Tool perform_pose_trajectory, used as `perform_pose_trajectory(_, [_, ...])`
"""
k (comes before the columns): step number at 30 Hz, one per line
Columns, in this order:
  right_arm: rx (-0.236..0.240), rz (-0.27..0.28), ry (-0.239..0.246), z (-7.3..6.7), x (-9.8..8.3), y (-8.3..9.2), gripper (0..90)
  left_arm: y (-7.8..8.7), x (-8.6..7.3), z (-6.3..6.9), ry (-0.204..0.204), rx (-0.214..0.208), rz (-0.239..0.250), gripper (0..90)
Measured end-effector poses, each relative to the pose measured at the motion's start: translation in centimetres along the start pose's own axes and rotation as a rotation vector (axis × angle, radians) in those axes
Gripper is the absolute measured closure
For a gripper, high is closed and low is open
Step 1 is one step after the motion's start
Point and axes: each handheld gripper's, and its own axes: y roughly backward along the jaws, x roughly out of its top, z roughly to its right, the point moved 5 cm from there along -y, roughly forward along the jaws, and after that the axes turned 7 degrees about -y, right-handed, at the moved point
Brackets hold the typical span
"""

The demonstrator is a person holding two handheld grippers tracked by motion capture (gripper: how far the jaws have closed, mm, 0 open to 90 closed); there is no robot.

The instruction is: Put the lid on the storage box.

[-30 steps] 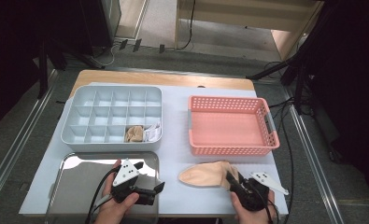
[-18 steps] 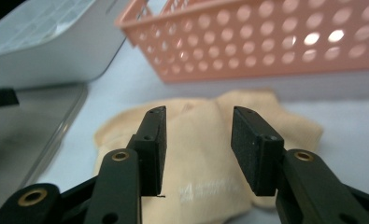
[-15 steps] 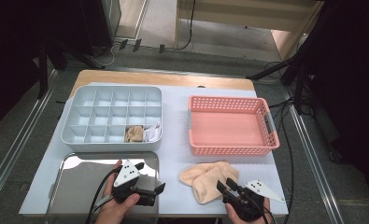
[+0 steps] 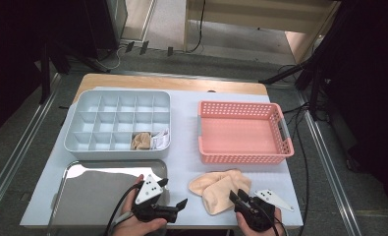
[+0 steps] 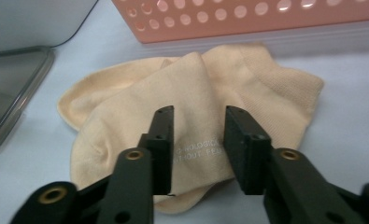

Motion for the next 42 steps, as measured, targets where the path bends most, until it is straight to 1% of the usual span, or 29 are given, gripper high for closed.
perform_pose_trajectory(1, [0.004,-0.006,-0.005,-0.1,0.0,0.0,69.3,-0.3,0.0,0.5,-0.004,-0.003,-0.004,15.3])
perform_pose_trajectory(3, [0.008,-0.003,0.005,-0.2,-0.1,0.0,74.4,-0.7,-0.1,1.1,-0.023,0.009,-0.020,19.1])
perform_pose_trajectory(4, [0.010,-0.001,0.017,-0.3,-0.1,0.0,76.9,-1.0,-0.1,1.5,-0.023,0.012,-0.028,21.6])
perform_pose_trajectory(5, [0.009,0.001,0.011,-0.4,-0.1,0.0,80.8,-1.3,-0.2,1.8,-0.021,0.003,-0.036,26.0])
perform_pose_trajectory(6, [0.018,0.008,0.010,-0.5,0.0,0.1,82.5,-1.6,-0.2,2.2,-0.022,-0.004,-0.046,30.9])
perform_pose_trajectory(8, [0.027,0.019,0.018,-0.7,0.1,0.3,82.8,-2.2,-0.2,3.1,-0.031,-0.038,-0.059,38.6])
perform_pose_trajectory(9, [0.029,0.023,0.017,-0.8,0.1,0.3,83.0,-2.5,-0.1,3.5,-0.035,-0.045,-0.066,41.5])
perform_pose_trajectory(11, [0.049,0.026,0.018,-1.0,0.0,0.5,83.0,-3.2,0.0,4.1,-0.042,-0.041,-0.096,45.8])
perform_pose_trajectory(12, [0.063,0.038,0.024,-1.2,0.0,0.6,83.0,-3.5,0.1,4.4,-0.048,-0.037,-0.107,46.5])
perform_pose_trajectory(13, [0.075,0.047,0.032,-1.3,0.1,0.7,83.0,-3.9,0.2,4.6,-0.059,-0.024,-0.123,47.0])
perform_pose_trajectory(14, [0.080,0.053,0.034,-1.5,0.1,0.9,82.8,-4.3,0.2,4.8,-0.064,-0.018,-0.143,48.8])
perform_pose_trajectory(15, [0.081,0.065,0.039,-1.7,0.2,1.0,82.4,-4.7,0.2,5.0,-0.066,-0.022,-0.165,50.0])
perform_pose_trajectory(16, [0.081,0.068,0.040,-1.8,0.2,1.0,82.2,-5.1,0.1,5.1,-0.071,-0.009,-0.195,51.7])
perform_pose_trajectory(18, [0.089,0.067,0.050,-2.0,0.1,1.0,81.6,-5.7,0.1,5.4,-0.075,-0.012,-0.227,57.6])
perform_pose_trajectory(20, [0.086,0.074,0.061,-2.2,0.1,1.0,81.4,-5.9,0.3,5.4,-0.085,0.007,-0.242,66.0])
perform_pose_trajectory(23, [0.084,0.090,0.082,-2.7,0.1,1.1,81.1,-5.7,0.5,4.9,-0.067,-0.011,-0.250,82.6])
perform_pose_trajectory(24, [0.082,0.097,0.091,-2.9,0.1,1.2,81.1,-5.6,0.5,4.7,-0.061,-0.032,-0.249,88.2])
perform_pose_trajectory(25, [0.078,0.104,0.096,-3.1,0.1,1.3,81.1,-5.4,0.6,4.4,-0.056,-0.049,-0.245,90.0])
perform_pose_trajectory(28, [0.073,0.139,0.151,-4.2,0.2,1.3,81.1,-4.6,0.9,3.7,-0.034,-0.072,-0.213,90.0])
perform_pose_trajectory(29, [0.075,0.144,0.180,-4.7,0.1,1.3,81.1,-4.3,0.9,3.5,-0.031,-0.070,-0.211,90.0])
perform_pose_trajectory(31, [0.094,0.132,0.221,-5.7,-0.4,1.0,80.1,-3.8,0.9,3.1,-0.020,-0.079,-0.195,88.7])
perform_pose_trajectory(33, [0.131,0.087,0.249,-6.7,-1.1,0.5,77.4,-3.2,0.5,2.6,0.005,-0.094,-0.183,80.4])
perform_pose_trajectory(35, [0.172,0.009,0.271,-7.4,-2.1,-0.2,74.4,-2.7,-0.2,1.9,0.020,-0.098,-0.186,75.8])
perform_pose_trajectory(36, [0.185,-0.011,0.289,-7.6,-2.5,-0.4,72.5,-2.4,-0.4,1.6,0.024,-0.102,-0.183,74.3])
perform_pose_trajectory(37, [0.197,-0.017,0.297,-7.8,-2.7,-0.4,70.1,-2.2,-0.6,1.3,0.029,-0.096,-0.180,73.4])
perform_pose_trajectory(38, [0.212,-0.007,0.299,-7.9,-2.6,-0.3,67.5,-2.0,-0.7,0.9,0.043,-0.096,-0.174,72.7])
perform_pose_trajectory(40, [0.251,0.024,0.263,-7.9,-2.1,0.4,62.9,-1.8,-0.7,0.5,0.059,-0.106,-0.157,70.9])
perform_pose_trajectory(41, [0.261,0.045,0.240,-7.7,-1.8,0.8,60.4,-1.7,-0.6,0.3,0.061,-0.103,-0.150,70.6])
perform_pose_trajectory(42, [0.273,0.066,0.219,-7.4,-1.4,1.2,60.0,-1.6,-0.5,0.2,0.060,-0.109,-0.143,70.5])
